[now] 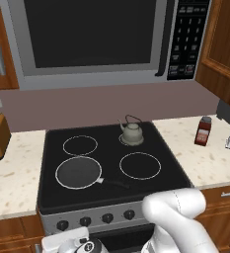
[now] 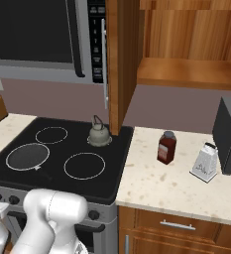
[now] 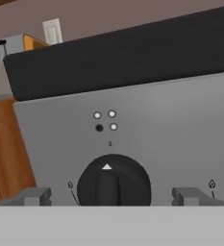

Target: Pick the pan from the cabinet and place it on the stove. Then turn on the stove burner for the pan.

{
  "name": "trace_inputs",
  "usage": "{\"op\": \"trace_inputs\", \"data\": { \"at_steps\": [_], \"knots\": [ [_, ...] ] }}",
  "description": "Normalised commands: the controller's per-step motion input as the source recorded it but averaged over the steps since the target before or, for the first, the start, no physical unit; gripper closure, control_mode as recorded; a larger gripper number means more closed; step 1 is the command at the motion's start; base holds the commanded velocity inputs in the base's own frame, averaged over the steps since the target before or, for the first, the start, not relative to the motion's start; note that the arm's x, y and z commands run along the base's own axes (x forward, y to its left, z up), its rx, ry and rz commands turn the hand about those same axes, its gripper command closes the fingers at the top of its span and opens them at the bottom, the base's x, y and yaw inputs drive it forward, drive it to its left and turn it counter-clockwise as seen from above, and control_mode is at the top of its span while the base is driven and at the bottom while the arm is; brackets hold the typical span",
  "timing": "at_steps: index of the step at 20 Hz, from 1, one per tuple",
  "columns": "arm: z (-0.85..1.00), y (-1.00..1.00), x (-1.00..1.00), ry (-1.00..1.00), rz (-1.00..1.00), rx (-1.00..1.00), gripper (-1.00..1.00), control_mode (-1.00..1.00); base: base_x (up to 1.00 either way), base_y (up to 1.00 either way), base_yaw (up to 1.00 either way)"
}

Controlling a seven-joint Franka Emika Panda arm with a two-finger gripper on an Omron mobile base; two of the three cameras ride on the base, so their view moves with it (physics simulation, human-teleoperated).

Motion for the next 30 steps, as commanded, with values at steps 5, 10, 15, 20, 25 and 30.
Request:
{"op": "trace_inputs", "data": {
  "at_steps": [5,10,15,20,25,30],
  "knots": [
    [-0.11,0.04,0.1,0.01,0.0,0.0,-1.0,-1.0,0.0,0.0,0.0],
    [-0.14,0.08,0.12,0.02,0.0,0.0,-1.0,-1.0,0.0,0.0,0.0],
    [-0.09,0.06,0.09,0.01,0.0,0.0,-1.0,-1.0,0.0,0.0,0.0],
    [-0.02,0.03,0.1,0.01,0.0,0.0,-1.0,-1.0,0.0,0.0,0.0],
    [0.0,0.02,0.01,0.0,0.0,0.0,-1.0,-1.0,0.0,0.0,0.0],
    [0.0,0.05,0.0,0.0,0.0,0.0,-1.0,-1.0,0.0,0.0,0.0]
  ]
}}
